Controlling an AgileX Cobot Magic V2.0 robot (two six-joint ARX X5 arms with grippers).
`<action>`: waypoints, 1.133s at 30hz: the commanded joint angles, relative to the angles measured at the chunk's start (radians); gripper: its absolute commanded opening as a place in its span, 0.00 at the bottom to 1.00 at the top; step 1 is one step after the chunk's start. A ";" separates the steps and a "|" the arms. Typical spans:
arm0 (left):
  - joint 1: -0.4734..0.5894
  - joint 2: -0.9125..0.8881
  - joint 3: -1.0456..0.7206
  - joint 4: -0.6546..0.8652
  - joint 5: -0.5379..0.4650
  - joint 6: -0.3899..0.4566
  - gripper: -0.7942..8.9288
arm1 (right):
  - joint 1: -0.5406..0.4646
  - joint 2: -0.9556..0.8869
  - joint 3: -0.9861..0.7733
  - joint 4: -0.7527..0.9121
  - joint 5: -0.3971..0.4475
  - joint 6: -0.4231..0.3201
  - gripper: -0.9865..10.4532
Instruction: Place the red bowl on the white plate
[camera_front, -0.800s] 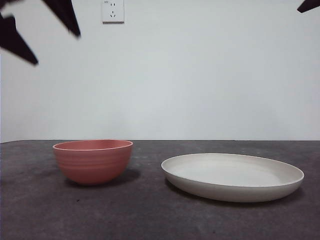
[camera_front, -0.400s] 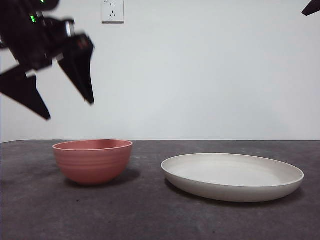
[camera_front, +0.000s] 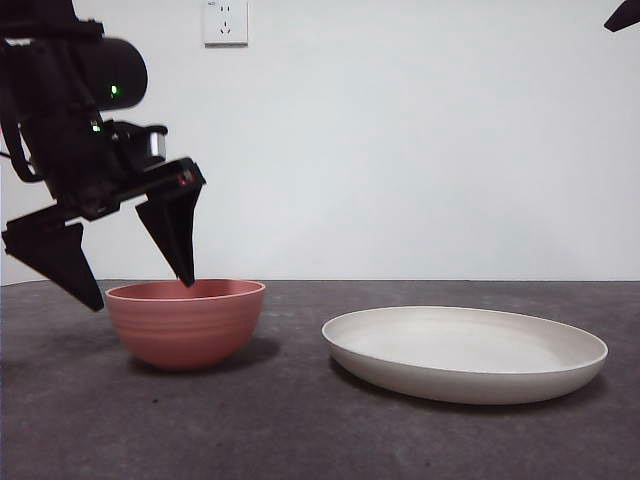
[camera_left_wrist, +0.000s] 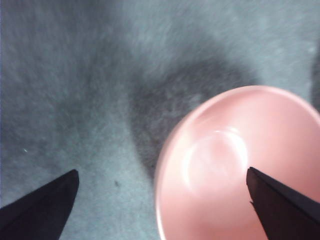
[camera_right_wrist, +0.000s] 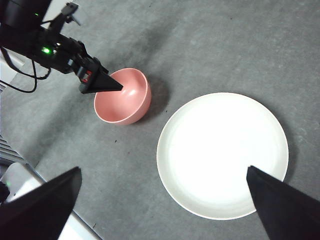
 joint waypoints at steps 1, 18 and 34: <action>-0.004 0.027 0.020 -0.005 -0.003 -0.033 0.68 | 0.005 0.006 0.019 0.004 0.000 -0.007 0.65; -0.005 0.056 0.020 -0.023 -0.003 -0.010 0.10 | 0.005 0.006 0.019 0.004 0.000 -0.007 0.66; -0.119 0.075 0.275 -0.236 -0.005 -0.037 0.10 | 0.005 0.005 0.019 0.003 0.000 -0.006 0.66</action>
